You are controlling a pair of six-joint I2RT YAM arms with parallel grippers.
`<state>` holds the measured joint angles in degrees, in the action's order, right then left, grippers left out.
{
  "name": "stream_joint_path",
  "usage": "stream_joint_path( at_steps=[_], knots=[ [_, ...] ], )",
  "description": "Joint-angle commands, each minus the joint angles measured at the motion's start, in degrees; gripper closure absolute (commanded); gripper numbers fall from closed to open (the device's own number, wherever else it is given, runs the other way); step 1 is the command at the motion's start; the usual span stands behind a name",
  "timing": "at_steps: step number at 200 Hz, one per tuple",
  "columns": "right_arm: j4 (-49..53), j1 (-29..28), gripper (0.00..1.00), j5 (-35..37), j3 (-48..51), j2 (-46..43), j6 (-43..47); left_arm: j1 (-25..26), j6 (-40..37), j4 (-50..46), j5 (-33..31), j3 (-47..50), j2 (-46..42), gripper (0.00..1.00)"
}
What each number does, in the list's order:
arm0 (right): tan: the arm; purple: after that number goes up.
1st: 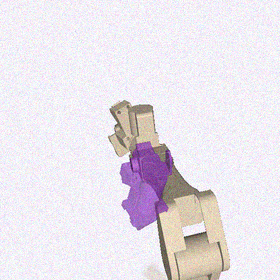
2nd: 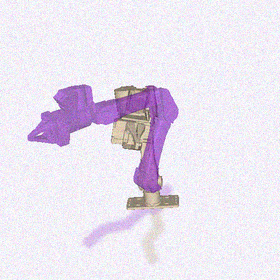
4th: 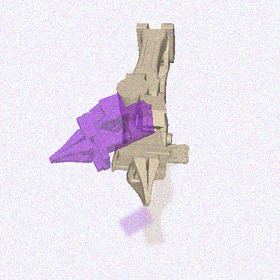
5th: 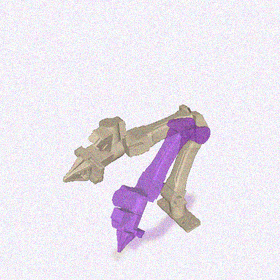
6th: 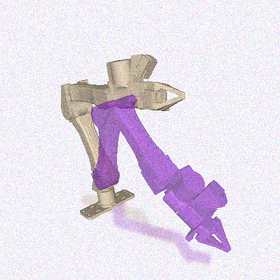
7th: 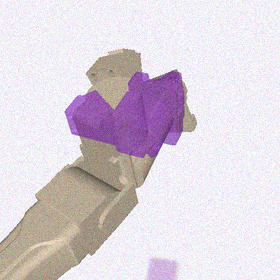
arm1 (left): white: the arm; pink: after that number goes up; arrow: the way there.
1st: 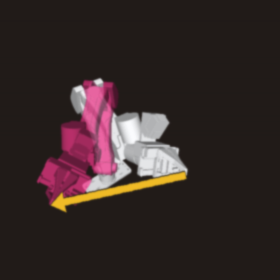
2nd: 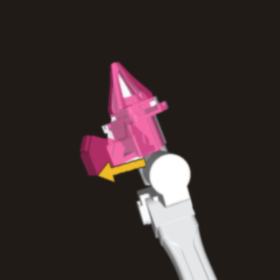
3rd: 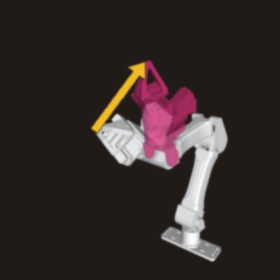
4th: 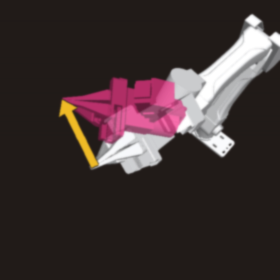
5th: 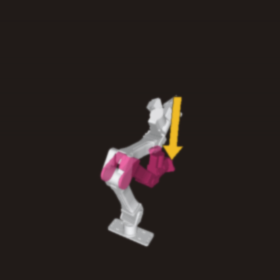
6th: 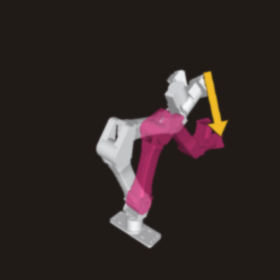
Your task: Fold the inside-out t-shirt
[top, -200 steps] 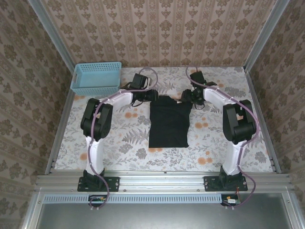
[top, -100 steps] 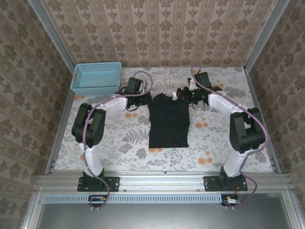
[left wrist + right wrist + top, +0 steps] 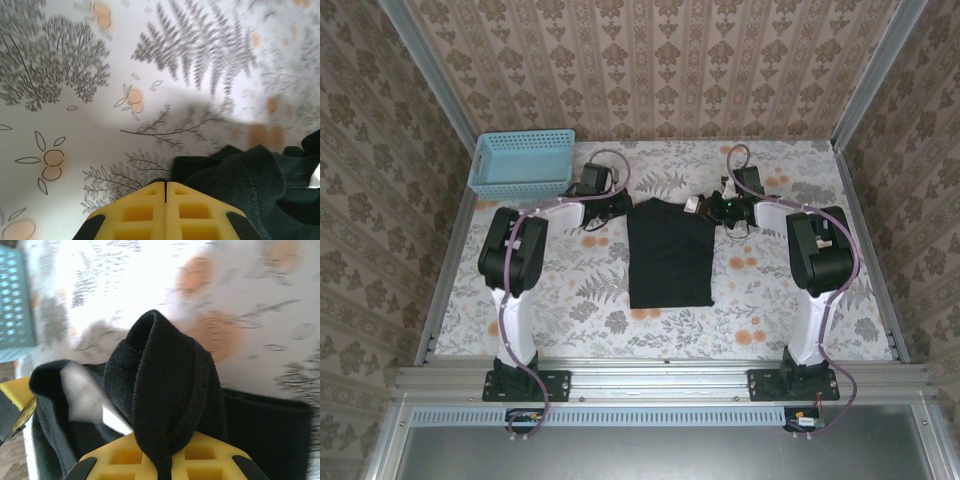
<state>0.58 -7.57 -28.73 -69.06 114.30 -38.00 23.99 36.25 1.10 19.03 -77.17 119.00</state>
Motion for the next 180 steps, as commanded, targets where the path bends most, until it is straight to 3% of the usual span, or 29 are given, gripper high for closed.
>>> stream_joint_path(
  at_steps=[1, 25, 43, 56, 82, 109, 128, 180],
  knots=[
    [1.93, 0.85, 0.82, 5.56, -2.92, -0.09, 0.20, -0.61, -0.12, -1.28, 2.24, -4.05, 0.74, 0.92],
    [6.25, 1.16, 0.51, 8.74, -3.44, -2.51, 2.99, -0.70, -1.08, -2.25, 2.62, -4.33, -0.12, 0.75],
    [10.12, 1.07, 0.33, 11.20, -2.99, -6.15, 6.02, -0.87, -2.05, -4.86, 0.13, -2.35, -3.79, 0.61],
    [12.64, 1.00, 0.26, 12.42, -1.42, -9.48, 7.96, -1.05, -2.42, -6.30, -2.65, 1.05, -7.91, 0.53],
    [14.35, 0.27, 0.23, 13.09, 4.75, -15.93, 8.34, -0.54, -1.10, -6.62, -5.11, 8.71, -15.28, 0.42],
    [14.58, -2.54, 0.16, 14.79, 8.32, -18.26, 7.17, -0.30, 1.32, -6.13, -2.17, 9.68, -13.91, 0.38],
    [16.21, -3.20, 0.13, 17.14, 7.46, -15.66, 4.95, -0.16, 2.98, -6.17, -0.63, 7.31, -9.91, 0.34],
    [15.53, -4.06, 0.19, 14.72, 1.51, -4.77, 4.15, 1.52, 5.30, -1.67, 5.64, 0.31, 1.15, 0.38]
  ],
)
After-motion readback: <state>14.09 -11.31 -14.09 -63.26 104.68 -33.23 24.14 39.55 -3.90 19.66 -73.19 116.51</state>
